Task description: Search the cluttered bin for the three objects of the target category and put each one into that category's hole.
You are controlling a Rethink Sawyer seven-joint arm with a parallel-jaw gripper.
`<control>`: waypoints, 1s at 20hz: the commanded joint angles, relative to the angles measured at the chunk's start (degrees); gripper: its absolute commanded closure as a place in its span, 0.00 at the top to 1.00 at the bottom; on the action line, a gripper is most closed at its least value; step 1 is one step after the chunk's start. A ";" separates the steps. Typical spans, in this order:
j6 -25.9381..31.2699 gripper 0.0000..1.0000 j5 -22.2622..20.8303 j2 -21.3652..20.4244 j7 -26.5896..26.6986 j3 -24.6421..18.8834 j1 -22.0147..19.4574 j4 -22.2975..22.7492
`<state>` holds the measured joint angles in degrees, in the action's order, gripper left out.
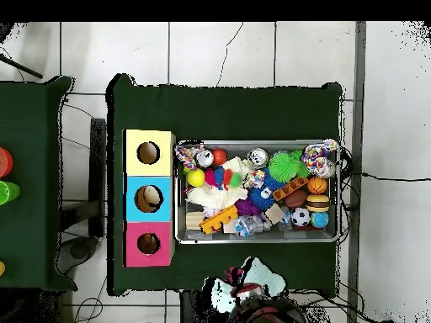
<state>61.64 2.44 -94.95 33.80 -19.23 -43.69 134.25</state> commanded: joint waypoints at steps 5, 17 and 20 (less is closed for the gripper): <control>17.28 0.00 -9.84 5.41 -25.78 -3.15 2.45 -6.52; 10.16 0.00 -10.28 10.96 -26.64 -0.36 5.21 -5.30; 5.61 0.00 -10.31 13.90 -28.41 -0.27 6.33 -4.03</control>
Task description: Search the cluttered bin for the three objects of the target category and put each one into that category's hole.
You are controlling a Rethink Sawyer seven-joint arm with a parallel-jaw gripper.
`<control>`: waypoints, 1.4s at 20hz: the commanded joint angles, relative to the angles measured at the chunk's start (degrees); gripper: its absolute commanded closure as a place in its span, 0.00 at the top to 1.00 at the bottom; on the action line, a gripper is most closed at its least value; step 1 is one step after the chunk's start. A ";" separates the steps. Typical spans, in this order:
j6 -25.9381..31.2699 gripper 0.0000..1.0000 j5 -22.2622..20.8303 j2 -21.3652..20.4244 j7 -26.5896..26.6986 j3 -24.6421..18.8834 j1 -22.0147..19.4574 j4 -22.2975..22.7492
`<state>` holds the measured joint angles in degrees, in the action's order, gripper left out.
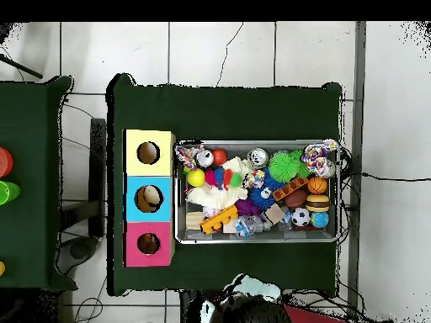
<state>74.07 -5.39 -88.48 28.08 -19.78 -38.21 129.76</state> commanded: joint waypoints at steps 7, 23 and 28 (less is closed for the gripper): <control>-16.53 0.00 -4.59 15.40 -25.49 1.46 1.95 1.71; -38.18 0.00 -10.64 40.65 -31.13 6.34 7.48 -3.25; -37.51 0.00 -8.58 37.39 -30.29 5.70 7.48 -1.01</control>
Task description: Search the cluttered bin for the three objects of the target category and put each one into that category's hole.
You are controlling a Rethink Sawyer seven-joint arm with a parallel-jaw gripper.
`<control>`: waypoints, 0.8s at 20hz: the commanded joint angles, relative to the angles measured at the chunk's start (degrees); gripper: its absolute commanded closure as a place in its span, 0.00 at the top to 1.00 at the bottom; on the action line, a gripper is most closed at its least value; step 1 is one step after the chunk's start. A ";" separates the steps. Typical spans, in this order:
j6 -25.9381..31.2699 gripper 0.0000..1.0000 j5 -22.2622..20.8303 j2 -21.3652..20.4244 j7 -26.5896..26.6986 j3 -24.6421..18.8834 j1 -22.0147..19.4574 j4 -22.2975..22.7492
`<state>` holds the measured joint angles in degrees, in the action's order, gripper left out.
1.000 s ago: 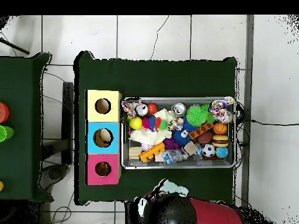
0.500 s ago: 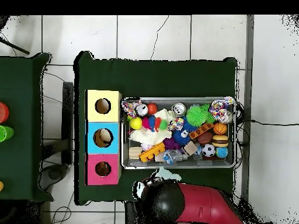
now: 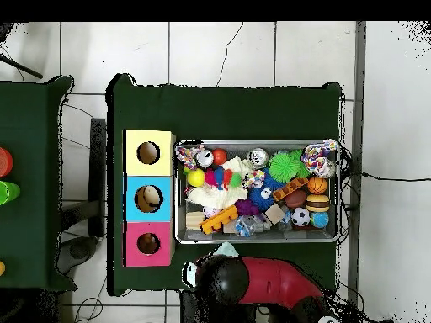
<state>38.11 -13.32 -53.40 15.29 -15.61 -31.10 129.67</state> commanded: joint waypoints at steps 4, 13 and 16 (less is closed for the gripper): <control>-0.43 0.00 -0.07 0.64 -15.62 1.00 -0.90 0.33; -3.26 0.00 -1.35 3.28 -13.41 -0.16 -2.76 -0.57; 1.89 0.00 0.79 -0.02 -10.45 -2.26 -3.93 -1.44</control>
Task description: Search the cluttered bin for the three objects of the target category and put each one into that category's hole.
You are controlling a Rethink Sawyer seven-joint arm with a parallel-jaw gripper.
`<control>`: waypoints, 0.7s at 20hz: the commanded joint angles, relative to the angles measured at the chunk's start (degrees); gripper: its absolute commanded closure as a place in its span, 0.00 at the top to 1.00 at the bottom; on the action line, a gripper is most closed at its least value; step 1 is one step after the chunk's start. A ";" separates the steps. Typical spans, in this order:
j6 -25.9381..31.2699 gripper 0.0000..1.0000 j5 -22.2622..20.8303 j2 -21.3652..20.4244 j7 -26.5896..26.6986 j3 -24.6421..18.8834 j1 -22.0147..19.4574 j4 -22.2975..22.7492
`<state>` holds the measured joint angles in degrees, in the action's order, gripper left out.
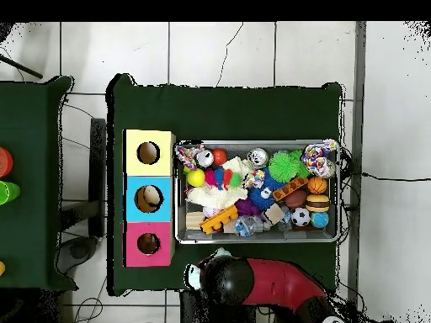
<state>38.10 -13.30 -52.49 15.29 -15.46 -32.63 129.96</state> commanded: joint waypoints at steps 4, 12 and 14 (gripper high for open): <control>7.55 0.00 3.91 -2.97 -8.78 -4.97 -2.91 -4.04; 9.71 0.00 4.60 -0.39 -8.41 -7.82 -2.10 -7.61; 9.85 0.00 4.99 0.63 -8.96 -8.20 -1.87 -8.46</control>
<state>43.03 -11.08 -54.78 15.29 -18.06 -34.53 129.07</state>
